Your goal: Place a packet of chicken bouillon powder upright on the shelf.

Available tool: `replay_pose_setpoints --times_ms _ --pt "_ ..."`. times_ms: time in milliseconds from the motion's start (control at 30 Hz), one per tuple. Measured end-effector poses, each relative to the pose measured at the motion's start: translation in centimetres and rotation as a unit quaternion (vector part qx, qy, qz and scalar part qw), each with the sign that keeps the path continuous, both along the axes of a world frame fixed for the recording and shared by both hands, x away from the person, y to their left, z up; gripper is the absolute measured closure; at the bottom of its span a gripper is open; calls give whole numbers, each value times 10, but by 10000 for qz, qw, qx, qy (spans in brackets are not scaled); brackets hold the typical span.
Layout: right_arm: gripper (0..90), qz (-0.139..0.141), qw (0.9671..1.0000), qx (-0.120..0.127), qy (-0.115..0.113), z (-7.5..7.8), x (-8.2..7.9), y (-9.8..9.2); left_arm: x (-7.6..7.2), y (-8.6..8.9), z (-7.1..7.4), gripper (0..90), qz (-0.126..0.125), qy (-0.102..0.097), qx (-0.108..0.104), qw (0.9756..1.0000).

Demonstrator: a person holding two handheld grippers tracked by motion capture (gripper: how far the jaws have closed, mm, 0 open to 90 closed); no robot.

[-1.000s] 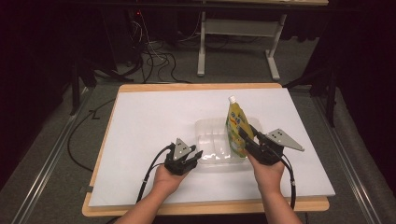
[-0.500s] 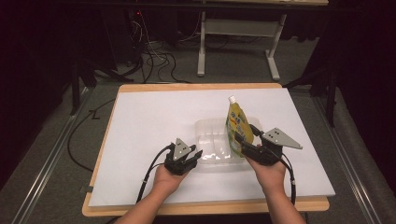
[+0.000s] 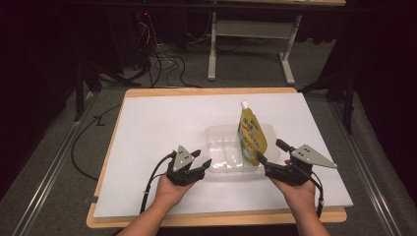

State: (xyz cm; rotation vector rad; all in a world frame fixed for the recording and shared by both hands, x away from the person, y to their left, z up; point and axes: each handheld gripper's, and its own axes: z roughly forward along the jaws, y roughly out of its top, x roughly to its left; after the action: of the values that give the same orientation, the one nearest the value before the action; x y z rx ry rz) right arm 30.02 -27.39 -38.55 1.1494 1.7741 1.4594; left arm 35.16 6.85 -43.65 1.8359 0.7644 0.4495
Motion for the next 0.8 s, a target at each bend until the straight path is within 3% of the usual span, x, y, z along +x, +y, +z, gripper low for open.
replay_pose_setpoints --times_ms 133,233,400,500,567,667,733,800 --pt "179 -165 9998 -137 -45 -1 -8 -21 2 21 6 471 238 -20 -89 9997" --pt "187 -478 9983 -320 19 -9 -6 -43 7 39 8 460 495 4 -104 9987" --pt "188 -973 9944 -275 302 -39 1 -85 15 66 6 429 873 148 -64 9961" --pt "161 -1049 9917 -114 729 -60 7 -102 13 80 2 390 980 166 215 9948" --pt "166 -1116 9909 -103 745 -66 7 -108 7 92 -2 375 1021 141 429 9937" --pt "166 -1105 9908 42 785 -70 9 -112 2 112 -12 372 1166 421 559 9907" --pt "170 -1093 9912 11 751 -70 10 -111 3 119 -11 373 1349 591 344 9885" --pt "172 -1111 9914 25 691 -69 10 -110 3 121 -8 373 1420 530 196 9882"
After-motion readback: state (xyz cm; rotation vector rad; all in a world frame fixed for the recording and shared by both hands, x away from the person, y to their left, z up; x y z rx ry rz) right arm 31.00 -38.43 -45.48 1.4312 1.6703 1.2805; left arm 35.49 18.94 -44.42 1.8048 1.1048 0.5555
